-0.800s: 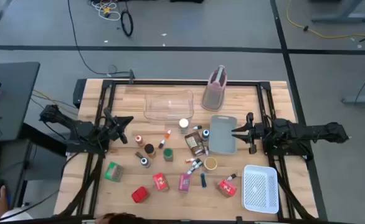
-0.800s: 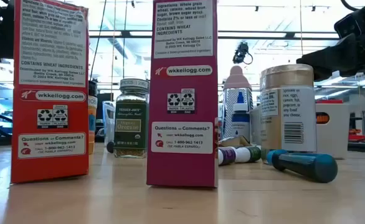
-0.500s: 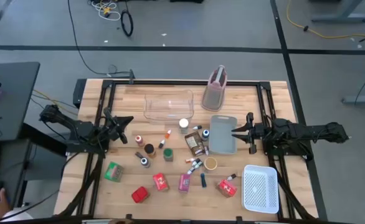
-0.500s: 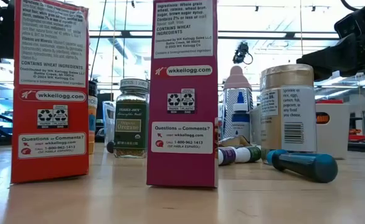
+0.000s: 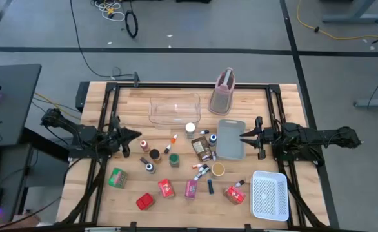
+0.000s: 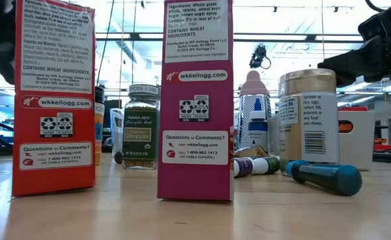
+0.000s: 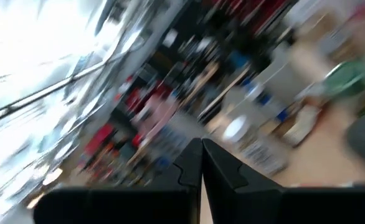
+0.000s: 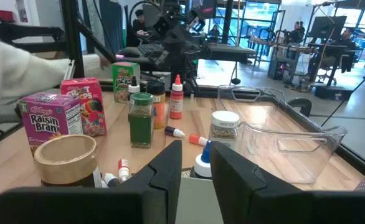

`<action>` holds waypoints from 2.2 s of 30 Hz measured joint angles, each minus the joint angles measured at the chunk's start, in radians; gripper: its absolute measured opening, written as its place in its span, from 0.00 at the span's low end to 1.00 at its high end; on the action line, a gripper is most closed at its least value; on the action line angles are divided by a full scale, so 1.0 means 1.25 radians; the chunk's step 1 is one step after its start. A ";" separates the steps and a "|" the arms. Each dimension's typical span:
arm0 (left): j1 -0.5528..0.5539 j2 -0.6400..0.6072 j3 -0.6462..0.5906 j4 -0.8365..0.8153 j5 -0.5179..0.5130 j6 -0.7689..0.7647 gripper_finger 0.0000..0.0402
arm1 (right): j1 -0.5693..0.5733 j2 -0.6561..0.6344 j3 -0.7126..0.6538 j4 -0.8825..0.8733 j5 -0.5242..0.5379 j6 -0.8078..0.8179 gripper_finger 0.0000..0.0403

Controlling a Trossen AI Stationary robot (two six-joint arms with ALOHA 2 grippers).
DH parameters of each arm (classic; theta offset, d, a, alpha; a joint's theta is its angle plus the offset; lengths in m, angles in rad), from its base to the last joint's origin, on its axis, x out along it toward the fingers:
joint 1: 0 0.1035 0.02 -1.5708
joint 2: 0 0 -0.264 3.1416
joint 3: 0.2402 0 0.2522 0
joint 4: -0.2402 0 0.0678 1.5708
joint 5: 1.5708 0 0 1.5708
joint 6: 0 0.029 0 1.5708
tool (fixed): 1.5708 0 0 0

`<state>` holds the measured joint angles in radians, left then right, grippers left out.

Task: Pick & Place Kitchen Items
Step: Put the green seasoning bottle into the transparent bin

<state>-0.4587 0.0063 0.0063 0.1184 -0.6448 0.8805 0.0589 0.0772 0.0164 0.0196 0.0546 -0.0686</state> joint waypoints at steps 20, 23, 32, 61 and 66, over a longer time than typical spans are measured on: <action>0.000 0.000 0.000 0.000 0.307 -0.135 0.04 | 0.000 0.000 0.000 0.000 0.000 0.000 0.23; 0.000 0.000 0.000 0.000 0.307 -0.116 0.04 | 0.000 0.000 0.000 0.000 0.000 0.000 0.23; 0.000 0.000 0.000 0.000 0.307 -0.107 0.04 | 0.000 0.000 0.000 0.000 0.000 0.000 0.23; 0.000 0.000 0.000 0.000 0.307 -0.076 0.04 | 0.000 0.000 0.000 0.000 0.000 0.000 0.23; 0.000 0.000 0.000 0.000 0.307 -0.076 0.04 | 0.000 0.000 0.000 0.000 0.000 0.000 0.23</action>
<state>-0.4587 0.0063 0.0063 0.1185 -0.2611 0.7860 0.0587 0.0774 0.0164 0.0196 0.0547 -0.0687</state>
